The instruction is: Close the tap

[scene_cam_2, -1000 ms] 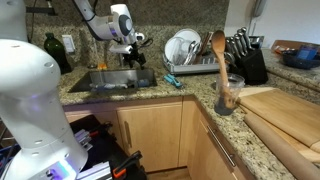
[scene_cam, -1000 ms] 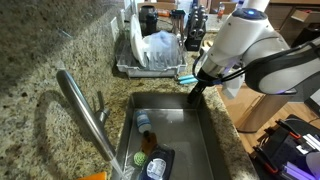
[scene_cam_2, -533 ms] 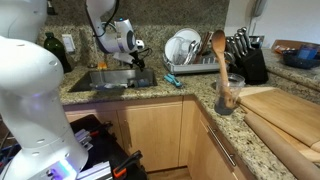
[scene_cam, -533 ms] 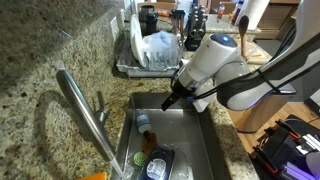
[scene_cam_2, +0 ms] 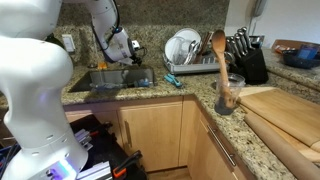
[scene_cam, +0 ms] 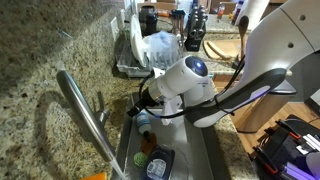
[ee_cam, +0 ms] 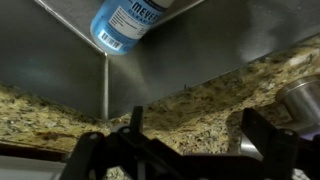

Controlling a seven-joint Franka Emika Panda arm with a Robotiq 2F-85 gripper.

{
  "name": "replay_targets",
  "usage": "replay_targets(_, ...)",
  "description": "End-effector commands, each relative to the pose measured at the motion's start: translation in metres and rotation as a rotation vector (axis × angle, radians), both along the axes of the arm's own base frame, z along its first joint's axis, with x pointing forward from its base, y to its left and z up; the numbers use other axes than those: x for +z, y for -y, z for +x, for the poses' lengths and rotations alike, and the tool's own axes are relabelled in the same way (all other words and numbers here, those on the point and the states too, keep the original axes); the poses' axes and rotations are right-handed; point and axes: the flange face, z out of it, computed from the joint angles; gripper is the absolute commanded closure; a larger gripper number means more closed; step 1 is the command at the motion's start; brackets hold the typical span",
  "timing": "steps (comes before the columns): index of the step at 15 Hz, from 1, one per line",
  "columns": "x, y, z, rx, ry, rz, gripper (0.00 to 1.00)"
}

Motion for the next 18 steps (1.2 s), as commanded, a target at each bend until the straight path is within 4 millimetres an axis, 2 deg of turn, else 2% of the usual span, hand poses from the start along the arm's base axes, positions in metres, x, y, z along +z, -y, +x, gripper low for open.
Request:
replay_targets(1, -0.002, 0.007, 0.008, -0.025, 0.019, -0.031, 0.00)
replay_targets(3, -0.002, 0.007, 0.037, -0.039, 0.166, 0.026, 0.00)
replay_targets(7, -0.020, 0.003, 0.062, -0.105, 0.274, 0.216, 0.00)
replay_targets(8, -0.005, 0.013, 0.052, -0.096, 0.229, 0.136, 0.00)
replay_targets(10, -0.018, 0.009, 0.054, -0.100, 0.223, 0.130, 0.00)
replay_targets(12, -0.013, 0.008, 0.055, -0.101, 0.227, 0.134, 0.00)
replay_targets(13, -0.016, 0.005, 0.060, -0.108, 0.238, 0.119, 0.00)
replay_targets(15, -0.018, -0.024, 0.070, -0.046, 0.329, 0.101, 0.00)
replay_targets(18, -0.003, -0.061, 0.075, -0.020, 0.450, 0.127, 0.00)
